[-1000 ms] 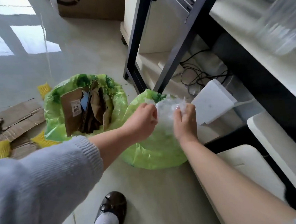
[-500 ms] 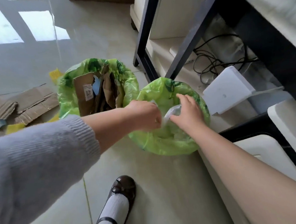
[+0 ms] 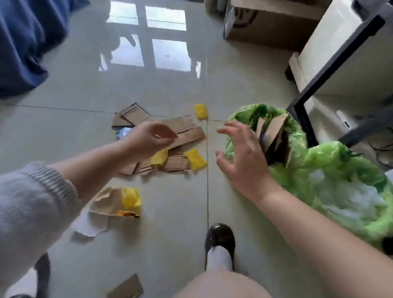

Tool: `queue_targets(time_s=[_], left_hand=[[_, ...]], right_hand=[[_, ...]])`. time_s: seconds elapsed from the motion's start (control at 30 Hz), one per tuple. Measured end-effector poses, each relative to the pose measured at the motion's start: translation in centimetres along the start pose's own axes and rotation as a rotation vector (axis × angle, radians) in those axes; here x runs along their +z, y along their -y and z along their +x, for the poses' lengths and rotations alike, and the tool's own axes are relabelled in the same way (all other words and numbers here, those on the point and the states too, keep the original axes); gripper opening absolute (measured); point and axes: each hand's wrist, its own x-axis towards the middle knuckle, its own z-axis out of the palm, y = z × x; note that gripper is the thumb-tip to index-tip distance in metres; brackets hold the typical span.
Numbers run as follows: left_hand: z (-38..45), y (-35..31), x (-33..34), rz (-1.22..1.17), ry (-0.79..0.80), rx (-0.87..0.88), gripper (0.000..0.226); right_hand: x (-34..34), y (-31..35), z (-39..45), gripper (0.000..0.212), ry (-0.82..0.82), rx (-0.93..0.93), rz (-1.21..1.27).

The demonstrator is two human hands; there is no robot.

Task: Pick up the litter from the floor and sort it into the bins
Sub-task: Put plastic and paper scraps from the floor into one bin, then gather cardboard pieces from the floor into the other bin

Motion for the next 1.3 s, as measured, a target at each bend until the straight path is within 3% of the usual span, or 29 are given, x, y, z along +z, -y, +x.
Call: queue_targets(time_s=[0.17, 0.27, 0.43, 0.53, 0.67, 0.9, 1.17, 1.3], left_hand=[[0.4, 9.1, -3.8, -0.127, -0.113, -0.186, 0.01], [2.2, 13.6, -3.9, -0.089, -0.092, -0.293, 0.007], [8.4, 18.3, -3.2, 0.026, -0.019, -0.309, 0.008], [13.4, 19.6, -2.9, 0.16, 0.034, -0.253, 0.016], [20.0, 20.0, -2.8, 0.514, 0.092, -0.082, 0.031], [27.6, 21.2, -2.1, 1.064, 0.376, 0.234, 0.056], [29.3, 23.6, -1.8, 1.227, 0.442, 0.293, 0.071], [29.7, 24.0, -2.1, 1.297, 0.416, 0.33, 0.061]], right_hand=[[7.7, -0.1, 4.3, 0.037, 0.303, 0.045, -0.094], [11.7, -2.0, 7.2, 0.038, 0.429, 0.104, -0.17], [17.1, -5.4, 12.9, 0.053, 0.574, 0.162, -0.317], [19.5, -7.4, 16.1, 0.057, 0.64, 0.171, -0.402], [22.4, -9.9, 19.2, 0.057, 0.718, 0.118, -0.519], [25.9, -13.0, 20.8, 0.05, 0.912, -0.085, -0.717], [26.9, -14.0, 20.9, 0.056, 0.906, -0.203, -0.718], [26.7, -14.2, 20.9, 0.052, 0.918, -0.228, -0.658]])
